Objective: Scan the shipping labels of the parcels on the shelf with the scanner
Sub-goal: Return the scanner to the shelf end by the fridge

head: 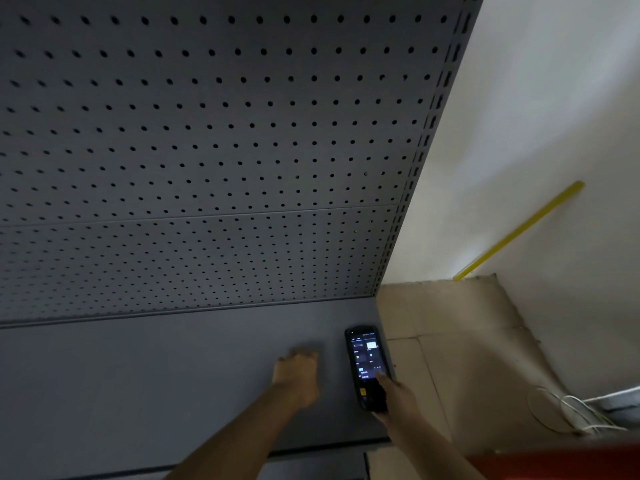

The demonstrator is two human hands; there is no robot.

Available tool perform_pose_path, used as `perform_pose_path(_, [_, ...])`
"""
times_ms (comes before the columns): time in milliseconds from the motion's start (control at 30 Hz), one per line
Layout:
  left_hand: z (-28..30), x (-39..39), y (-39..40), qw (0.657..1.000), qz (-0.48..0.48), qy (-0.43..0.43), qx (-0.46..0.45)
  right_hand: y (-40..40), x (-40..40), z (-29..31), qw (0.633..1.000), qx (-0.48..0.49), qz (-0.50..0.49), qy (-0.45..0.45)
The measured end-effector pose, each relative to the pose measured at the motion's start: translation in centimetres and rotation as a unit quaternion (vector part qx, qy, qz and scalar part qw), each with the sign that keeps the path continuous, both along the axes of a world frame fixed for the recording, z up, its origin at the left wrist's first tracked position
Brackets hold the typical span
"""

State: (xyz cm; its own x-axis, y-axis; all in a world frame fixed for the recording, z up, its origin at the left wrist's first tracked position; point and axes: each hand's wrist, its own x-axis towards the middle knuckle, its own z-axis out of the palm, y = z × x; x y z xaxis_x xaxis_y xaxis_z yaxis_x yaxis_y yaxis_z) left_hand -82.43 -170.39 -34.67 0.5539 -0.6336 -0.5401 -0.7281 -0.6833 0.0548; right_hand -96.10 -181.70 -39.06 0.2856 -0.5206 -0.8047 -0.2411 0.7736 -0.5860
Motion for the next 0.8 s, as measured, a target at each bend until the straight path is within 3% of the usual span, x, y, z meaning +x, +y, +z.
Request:
perform_pose_path(267, [-0.6,-0.8,0.7,1.0,0.006,0.011,-0.002,-0.3,-0.3,-0.8,0.98,-0.165,0.052,0.099])
perform_pose_path(800, [-0.7,-1.9,0.7,1.0,0.015,0.012,-0.016,-0.6,-1.0,0.0,0.896,-0.287,0.249,0.23])
